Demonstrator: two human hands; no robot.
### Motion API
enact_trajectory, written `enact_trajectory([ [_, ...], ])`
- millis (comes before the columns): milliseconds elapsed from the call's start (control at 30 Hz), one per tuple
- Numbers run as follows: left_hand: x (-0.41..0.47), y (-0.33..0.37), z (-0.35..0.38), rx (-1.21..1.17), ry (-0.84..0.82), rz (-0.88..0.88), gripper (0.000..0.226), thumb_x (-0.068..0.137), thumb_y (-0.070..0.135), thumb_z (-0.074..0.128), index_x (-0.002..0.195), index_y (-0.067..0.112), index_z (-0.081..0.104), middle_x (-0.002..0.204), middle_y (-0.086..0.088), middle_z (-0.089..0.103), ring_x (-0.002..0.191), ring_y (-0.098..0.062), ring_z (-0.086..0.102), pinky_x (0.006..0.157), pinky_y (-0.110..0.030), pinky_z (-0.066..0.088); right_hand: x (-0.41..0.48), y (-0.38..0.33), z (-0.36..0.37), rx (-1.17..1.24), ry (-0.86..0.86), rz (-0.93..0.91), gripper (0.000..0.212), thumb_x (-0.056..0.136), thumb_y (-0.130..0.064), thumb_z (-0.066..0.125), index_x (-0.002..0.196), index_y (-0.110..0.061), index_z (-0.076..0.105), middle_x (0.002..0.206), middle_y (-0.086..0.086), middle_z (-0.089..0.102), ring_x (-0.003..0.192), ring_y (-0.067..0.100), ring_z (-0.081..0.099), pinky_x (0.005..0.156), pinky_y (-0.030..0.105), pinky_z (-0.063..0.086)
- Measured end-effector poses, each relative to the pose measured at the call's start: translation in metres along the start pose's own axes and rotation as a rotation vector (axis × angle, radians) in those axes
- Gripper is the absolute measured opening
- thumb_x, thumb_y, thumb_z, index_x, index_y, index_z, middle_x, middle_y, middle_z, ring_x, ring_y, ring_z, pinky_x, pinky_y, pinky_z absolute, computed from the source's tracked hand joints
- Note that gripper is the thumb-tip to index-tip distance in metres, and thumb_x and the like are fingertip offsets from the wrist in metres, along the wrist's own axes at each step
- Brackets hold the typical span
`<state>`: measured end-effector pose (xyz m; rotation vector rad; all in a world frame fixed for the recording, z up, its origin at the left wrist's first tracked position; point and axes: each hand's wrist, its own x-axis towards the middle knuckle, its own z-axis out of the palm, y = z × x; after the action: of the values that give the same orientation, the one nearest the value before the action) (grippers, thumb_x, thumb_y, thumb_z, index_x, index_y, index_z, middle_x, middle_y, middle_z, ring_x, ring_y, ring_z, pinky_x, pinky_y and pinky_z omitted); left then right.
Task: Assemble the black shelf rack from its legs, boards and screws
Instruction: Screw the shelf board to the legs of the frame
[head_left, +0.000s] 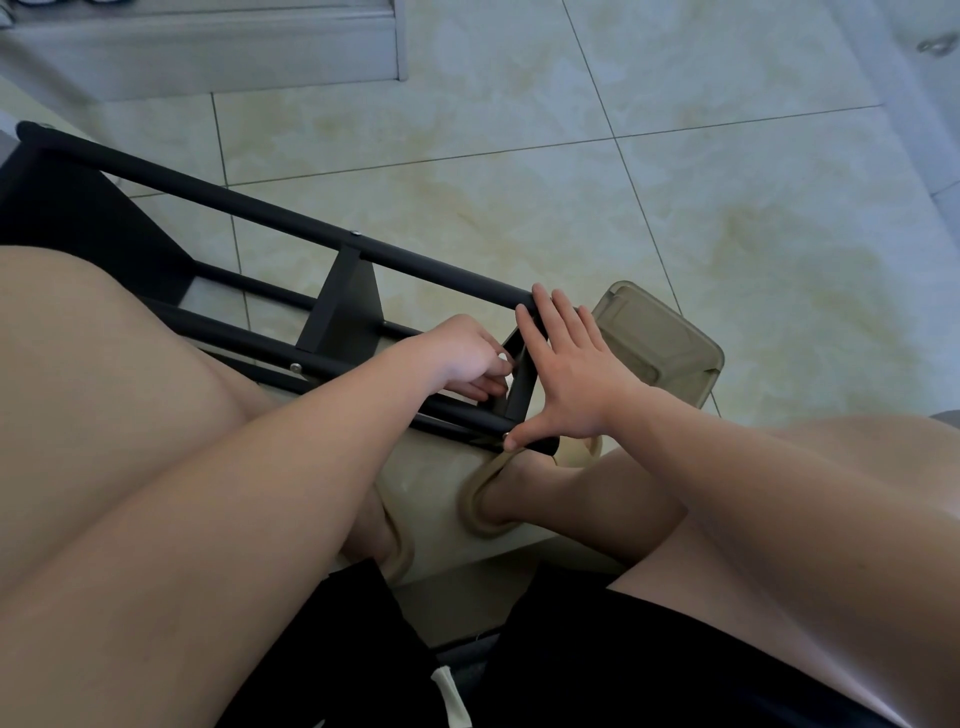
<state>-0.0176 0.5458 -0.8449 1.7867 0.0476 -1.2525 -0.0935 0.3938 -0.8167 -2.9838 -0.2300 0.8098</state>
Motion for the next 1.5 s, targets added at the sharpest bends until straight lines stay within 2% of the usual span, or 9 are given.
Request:
enact_trajectory([
  [100,0.001,0.000,-0.001,0.034,0.003,0.011,0.008,0.095,0.014,0.065,0.101,0.009,0.066,0.084,-0.010,0.073,0.076,-0.015,0.073,0.074,-0.030,0.061,0.000,0.000,0.000,0.002,0.000,-0.002,0.157,0.051,-0.098,0.058,0.160,-0.009,-0.013,0.164,0.015,-0.028,0.152,0.033,-0.025,0.123,0.047,-0.013],
  [267,0.003,-0.001,-0.002,0.057,0.044,0.048,0.004,0.092,0.014,0.068,0.089,0.013,0.069,0.082,-0.007,0.072,0.071,-0.012,0.071,0.074,-0.029,0.061,0.000,0.000,0.000,0.001,-0.003,-0.001,0.157,0.049,-0.099,0.054,0.160,-0.010,-0.013,0.164,0.015,-0.028,0.152,0.033,-0.026,0.124,0.048,-0.012],
  [600,0.002,-0.002,-0.002,0.027,0.038,0.043,0.004,0.094,0.013,0.067,0.096,0.010,0.067,0.079,-0.007,0.073,0.071,-0.013,0.071,0.075,-0.031,0.061,-0.001,0.000,-0.001,0.002,-0.001,-0.001,0.157,0.050,-0.099,0.055,0.160,-0.009,-0.013,0.164,0.015,-0.028,0.152,0.034,-0.026,0.124,0.048,-0.012],
  [800,0.000,0.001,0.000,0.049,0.023,0.021,0.015,0.098,0.014,0.062,0.110,0.005,0.065,0.080,-0.008,0.071,0.072,-0.014,0.070,0.074,-0.030,0.060,-0.001,0.000,-0.001,0.009,-0.001,-0.001,0.157,0.051,-0.097,0.058,0.160,-0.010,-0.013,0.164,0.015,-0.028,0.152,0.033,-0.026,0.124,0.047,-0.013],
  [1100,-0.006,0.003,0.001,-0.010,-0.001,-0.047,0.017,0.100,0.010,0.059,0.111,-0.002,0.063,0.081,-0.011,0.071,0.071,-0.019,0.070,0.072,-0.033,0.061,-0.001,0.000,-0.001,0.013,-0.005,0.000,0.157,0.052,-0.096,0.060,0.160,-0.010,-0.014,0.164,0.014,-0.030,0.152,0.032,-0.027,0.124,0.047,-0.013],
  [1233,-0.008,0.005,0.001,-0.024,-0.024,-0.108,0.014,0.102,0.009,0.055,0.108,-0.001,0.059,0.083,-0.011,0.069,0.073,-0.020,0.068,0.072,-0.033,0.059,-0.001,0.000,0.000,0.007,-0.004,-0.001,0.157,0.051,-0.097,0.059,0.160,-0.010,-0.014,0.164,0.015,-0.028,0.152,0.033,-0.026,0.124,0.048,-0.012],
  [1367,-0.008,0.006,0.002,-0.004,-0.039,-0.121,0.011,0.103,0.010,0.051,0.107,0.002,0.058,0.084,-0.010,0.068,0.076,-0.020,0.067,0.082,-0.036,0.058,-0.001,0.000,0.000,0.005,0.001,0.000,0.157,0.051,-0.097,0.059,0.160,-0.010,-0.013,0.165,0.015,-0.028,0.152,0.033,-0.025,0.124,0.047,-0.012],
  [1500,-0.009,0.006,-0.002,0.094,-0.073,-0.118,0.016,0.105,0.015,0.049,0.096,0.008,0.060,0.083,-0.004,0.070,0.077,-0.015,0.067,0.079,-0.028,0.056,0.000,0.000,0.000,0.007,-0.005,0.001,0.157,0.051,-0.097,0.058,0.160,-0.010,-0.014,0.164,0.014,-0.029,0.152,0.033,-0.026,0.124,0.048,-0.012],
])
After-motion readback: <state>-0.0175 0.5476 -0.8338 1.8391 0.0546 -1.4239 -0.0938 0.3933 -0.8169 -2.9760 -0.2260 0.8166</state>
